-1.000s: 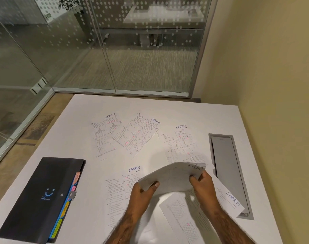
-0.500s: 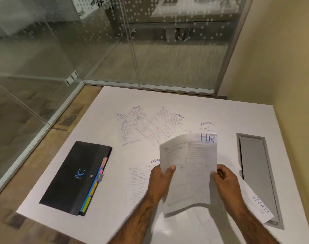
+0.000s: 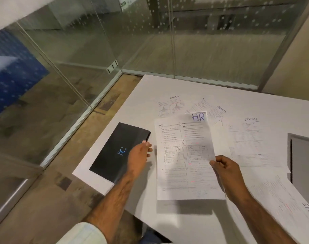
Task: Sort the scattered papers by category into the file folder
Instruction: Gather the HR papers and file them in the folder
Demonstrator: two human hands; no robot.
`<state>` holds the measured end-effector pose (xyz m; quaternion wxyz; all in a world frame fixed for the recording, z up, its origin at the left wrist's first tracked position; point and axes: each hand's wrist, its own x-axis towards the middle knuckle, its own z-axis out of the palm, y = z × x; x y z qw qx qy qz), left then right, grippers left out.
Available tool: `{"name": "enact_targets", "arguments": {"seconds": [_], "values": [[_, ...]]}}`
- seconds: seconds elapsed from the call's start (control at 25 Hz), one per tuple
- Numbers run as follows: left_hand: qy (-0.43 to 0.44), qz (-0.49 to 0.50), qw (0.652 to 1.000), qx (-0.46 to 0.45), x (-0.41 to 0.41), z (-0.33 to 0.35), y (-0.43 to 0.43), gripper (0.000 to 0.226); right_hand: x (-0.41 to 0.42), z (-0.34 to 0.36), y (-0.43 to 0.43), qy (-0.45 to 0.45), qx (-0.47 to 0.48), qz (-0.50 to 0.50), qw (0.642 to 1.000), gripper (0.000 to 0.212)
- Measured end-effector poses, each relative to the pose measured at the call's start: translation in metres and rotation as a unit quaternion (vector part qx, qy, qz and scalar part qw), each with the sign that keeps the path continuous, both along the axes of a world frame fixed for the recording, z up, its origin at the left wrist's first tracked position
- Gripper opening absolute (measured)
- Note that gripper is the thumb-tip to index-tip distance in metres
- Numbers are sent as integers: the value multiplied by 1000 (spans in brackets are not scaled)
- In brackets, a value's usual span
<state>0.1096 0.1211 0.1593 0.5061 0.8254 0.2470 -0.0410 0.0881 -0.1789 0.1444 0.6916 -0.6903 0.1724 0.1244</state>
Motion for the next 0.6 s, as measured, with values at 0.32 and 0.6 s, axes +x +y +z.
{"name": "enact_targets", "arguments": {"seconds": [0.32, 0.6], "values": [[129, -207, 909, 337, 7, -112, 161, 87, -37, -14, 76, 52, -60, -118, 990, 12], [105, -341, 834, 421, 36, -154, 174, 105, -92, -2, 156, 77, -97, -194, 973, 10]]}}
